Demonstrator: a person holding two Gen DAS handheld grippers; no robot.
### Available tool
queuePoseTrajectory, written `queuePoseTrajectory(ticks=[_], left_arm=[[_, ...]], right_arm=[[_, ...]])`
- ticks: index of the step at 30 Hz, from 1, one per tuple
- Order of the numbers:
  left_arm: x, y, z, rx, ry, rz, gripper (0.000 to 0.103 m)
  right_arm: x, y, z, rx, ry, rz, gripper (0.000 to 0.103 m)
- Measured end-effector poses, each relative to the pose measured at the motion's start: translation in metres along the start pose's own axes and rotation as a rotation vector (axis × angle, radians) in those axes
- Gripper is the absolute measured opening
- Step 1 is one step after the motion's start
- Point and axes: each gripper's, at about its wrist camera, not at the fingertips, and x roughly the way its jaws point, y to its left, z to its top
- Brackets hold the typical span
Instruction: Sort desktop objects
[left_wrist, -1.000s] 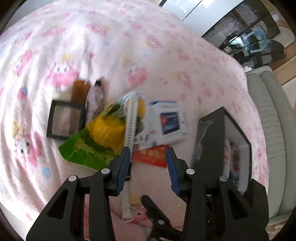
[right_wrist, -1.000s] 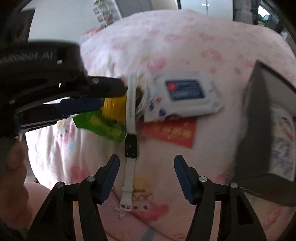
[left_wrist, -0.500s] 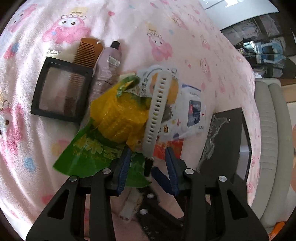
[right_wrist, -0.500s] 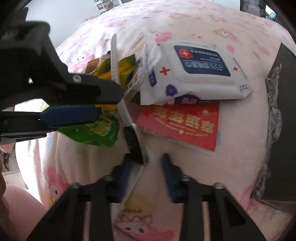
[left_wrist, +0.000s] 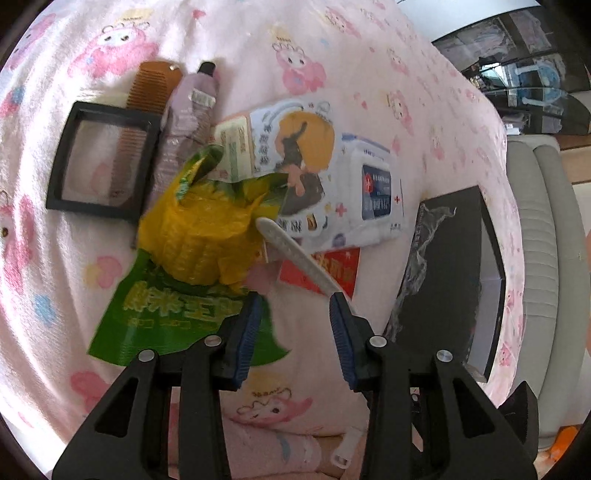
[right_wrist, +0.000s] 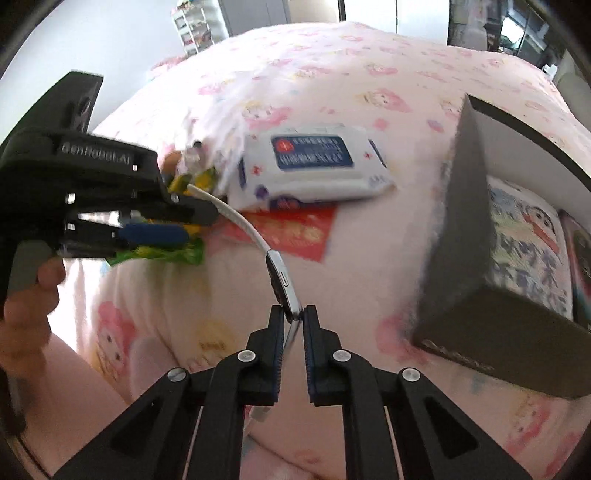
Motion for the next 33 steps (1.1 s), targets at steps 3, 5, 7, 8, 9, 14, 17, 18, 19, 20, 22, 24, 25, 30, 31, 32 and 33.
queuePoseTrajectory(ticks=[3,5,7,8,9,14,17,18,19,20,22,24,25,30,31,32,33], left_arm=[[0.010,-0.012,-0.007,0.040,0.039,0.000,0.038],[0.012,-0.021,-0.014,0.069,0.045,-0.005,0.038],[0.015,-0.027,-0.018,0.084,0.057,-0.018,0.038],[0.018,-0.028,-0.019,0.081,0.069,-0.032,0.038],[0.021,-0.029,-0.020,0.078,0.081,-0.045,0.038],[0.038,-0.028,-0.026,0.041,0.128,-0.033,0.038],[0.047,-0.032,-0.036,0.027,0.127,-0.014,0.038],[0.054,-0.036,-0.041,0.028,0.132,-0.004,0.038],[0.060,-0.038,-0.044,0.028,0.136,0.003,0.038],[0.066,-0.041,-0.047,0.029,0.140,0.009,0.038],[0.071,-0.043,-0.049,0.032,0.151,0.003,0.038],[0.074,-0.044,-0.049,0.027,0.163,-0.015,0.038],[0.074,-0.043,-0.048,0.016,0.163,-0.023,0.037],[0.075,-0.039,-0.046,0.003,0.157,-0.006,0.020],[0.075,-0.041,-0.046,0.009,0.156,-0.015,0.017],[0.072,-0.044,-0.046,0.020,0.152,-0.041,0.013],[0.069,-0.048,-0.046,0.035,0.146,-0.066,0.012]], right_arm=[[0.003,-0.008,-0.011,0.004,0.039,0.008,0.008],[0.001,-0.008,-0.015,-0.004,0.042,0.030,0.008],[-0.003,0.001,-0.011,-0.019,0.032,0.048,0.008],[-0.006,0.001,-0.012,-0.026,0.028,0.052,0.008],[-0.008,0.000,-0.012,-0.027,0.023,0.050,0.008],[-0.012,-0.012,-0.012,0.034,0.009,0.029,0.008],[-0.004,-0.017,-0.009,0.103,0.018,0.027,0.008],[-0.001,-0.018,-0.011,0.120,0.022,0.033,0.008],[0.003,-0.018,-0.013,0.131,0.034,0.034,0.008],[0.010,-0.020,-0.016,0.139,0.053,0.033,0.008],[0.016,-0.021,-0.021,0.138,0.077,0.053,0.008],[0.017,-0.020,-0.026,0.131,0.087,0.097,0.008],[0.016,-0.020,-0.027,0.133,0.087,0.125,0.008],[0.001,-0.030,-0.021,0.169,0.032,0.171,0.009],[-0.002,-0.031,-0.020,0.168,0.024,0.158,0.009],[-0.004,-0.032,-0.020,0.168,0.019,0.148,0.009],[-0.006,-0.034,-0.020,0.170,0.016,0.143,0.009]])
